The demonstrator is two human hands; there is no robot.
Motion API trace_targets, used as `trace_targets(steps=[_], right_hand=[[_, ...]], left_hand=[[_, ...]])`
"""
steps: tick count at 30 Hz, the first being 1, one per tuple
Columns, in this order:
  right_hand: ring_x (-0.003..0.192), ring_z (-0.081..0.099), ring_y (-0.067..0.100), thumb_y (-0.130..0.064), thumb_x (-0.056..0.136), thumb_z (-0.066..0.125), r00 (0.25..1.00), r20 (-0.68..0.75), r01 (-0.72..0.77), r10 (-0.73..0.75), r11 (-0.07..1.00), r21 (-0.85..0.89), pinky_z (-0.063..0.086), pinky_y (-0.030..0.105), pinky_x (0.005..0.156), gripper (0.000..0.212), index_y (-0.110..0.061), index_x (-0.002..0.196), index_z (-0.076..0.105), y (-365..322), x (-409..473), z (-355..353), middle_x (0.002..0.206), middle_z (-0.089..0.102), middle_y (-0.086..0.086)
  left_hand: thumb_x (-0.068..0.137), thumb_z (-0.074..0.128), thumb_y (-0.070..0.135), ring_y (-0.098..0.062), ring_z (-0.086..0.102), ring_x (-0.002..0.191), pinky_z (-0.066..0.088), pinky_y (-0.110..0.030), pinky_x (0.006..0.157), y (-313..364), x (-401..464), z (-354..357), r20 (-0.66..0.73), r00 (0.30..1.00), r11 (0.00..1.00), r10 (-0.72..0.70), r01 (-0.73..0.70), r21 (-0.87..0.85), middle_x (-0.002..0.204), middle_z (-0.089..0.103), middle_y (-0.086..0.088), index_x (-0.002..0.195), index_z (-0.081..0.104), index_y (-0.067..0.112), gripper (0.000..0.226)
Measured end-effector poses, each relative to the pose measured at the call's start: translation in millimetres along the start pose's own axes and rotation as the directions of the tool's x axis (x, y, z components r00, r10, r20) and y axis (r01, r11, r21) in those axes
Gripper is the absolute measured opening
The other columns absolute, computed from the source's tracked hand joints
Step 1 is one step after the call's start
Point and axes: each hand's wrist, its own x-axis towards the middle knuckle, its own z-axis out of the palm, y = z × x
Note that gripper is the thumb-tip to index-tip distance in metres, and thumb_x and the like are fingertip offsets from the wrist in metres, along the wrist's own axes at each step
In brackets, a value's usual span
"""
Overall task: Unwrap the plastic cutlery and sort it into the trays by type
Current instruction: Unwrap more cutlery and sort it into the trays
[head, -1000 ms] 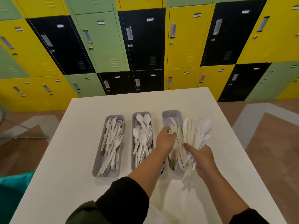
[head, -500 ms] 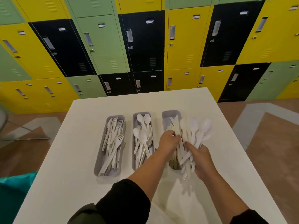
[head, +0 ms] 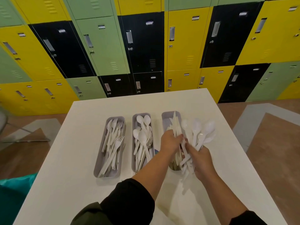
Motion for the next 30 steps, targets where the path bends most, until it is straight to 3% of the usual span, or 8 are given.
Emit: trace_targets(steps=[2,5,10,12,15,19,25,30], right_hand=[[0.083,0.069,0.029,-0.018,0.086,0.064,0.999,-0.042,-0.009,0.010,1.000,0.018,0.056,0.042,0.078,0.015,-0.008,0.096,0.069,1,1,-2,0.087,0.072,0.011],[0.067,0.064,0.020,-0.013,0.086,0.064,0.997,-0.073,-0.016,0.021,0.998,0.068,0.054,0.035,0.067,0.010,-0.006,0.091,0.067,-2,1,-7,0.072,0.066,0.007],[0.062,0.059,0.017,-0.013,0.089,0.061,0.999,-0.037,0.007,-0.004,0.996,0.085,0.049,0.034,0.070,0.010,-0.007,0.087,0.068,-9,-1,-10,0.069,0.064,0.005],[0.063,0.058,0.019,-0.014,0.090,0.059,1.000,-0.014,0.014,-0.013,0.998,0.057,0.048,0.035,0.071,0.014,-0.010,0.080,0.067,-12,-4,-9,0.070,0.064,0.007],[0.065,0.059,0.019,-0.016,0.094,0.050,1.000,0.014,-0.006,0.005,1.000,0.028,0.048,0.027,0.062,0.020,-0.009,0.081,0.063,-20,-10,-6,0.073,0.064,0.009],[0.060,0.065,0.020,-0.022,0.098,0.043,0.998,0.051,-0.046,0.044,0.999,0.029,0.051,0.023,0.049,0.027,-0.006,0.094,0.064,-22,-15,-2,0.064,0.067,0.010],[0.072,0.072,0.012,-0.019,0.097,0.047,0.986,0.164,0.002,-0.015,0.997,0.078,0.056,0.027,0.065,0.017,-0.018,0.097,0.065,-21,-21,1,0.076,0.075,-0.001],[0.068,0.072,0.013,-0.015,0.094,0.052,0.985,0.168,0.008,-0.025,0.995,0.101,0.057,0.026,0.061,0.013,-0.017,0.094,0.066,-19,-25,0,0.072,0.075,-0.001]], left_hand=[[0.087,0.055,0.023,-0.035,0.068,0.085,0.056,-0.049,0.079,-7,9,-1,-0.045,0.999,1.000,-0.016,0.015,-0.016,0.094,0.069,-0.018,0.098,0.063,0.003,0.024],[0.087,0.052,0.021,-0.037,0.068,0.083,0.056,-0.052,0.078,-9,24,-5,-0.073,0.997,1.000,-0.005,0.004,-0.012,0.090,0.070,-0.019,0.094,0.062,0.002,0.022],[0.097,0.044,0.017,-0.030,0.055,0.111,0.041,-0.032,0.085,11,19,-13,-0.013,0.999,0.994,0.029,-0.028,0.101,0.123,0.057,-0.016,0.128,0.047,-0.001,0.036],[0.098,0.043,0.020,-0.018,0.052,0.099,0.037,-0.026,0.077,8,16,-12,-0.005,0.999,0.996,0.033,-0.033,0.079,0.116,0.055,-0.008,0.131,0.043,0.003,0.037],[0.098,0.044,0.026,-0.017,0.047,0.081,0.036,-0.027,0.071,6,10,-9,0.093,0.995,0.997,0.045,-0.050,0.056,0.087,0.050,-0.005,0.102,0.054,0.007,0.022],[0.092,0.056,0.030,-0.017,0.055,0.064,0.046,-0.031,0.072,8,-6,-4,0.302,0.953,0.996,-0.006,0.035,-0.088,0.066,0.057,-0.005,0.070,0.059,0.009,0.030],[0.091,0.060,0.021,-0.022,0.056,0.056,0.050,-0.031,0.065,4,-13,1,0.195,0.979,0.987,-0.054,0.082,-0.139,0.062,0.055,-0.010,0.065,0.052,0.007,0.031],[0.096,0.050,0.020,-0.012,0.040,0.040,0.037,-0.022,0.046,3,-17,0,0.168,0.984,0.984,-0.063,0.090,-0.156,0.050,0.041,-0.003,0.059,0.043,0.009,0.040]])
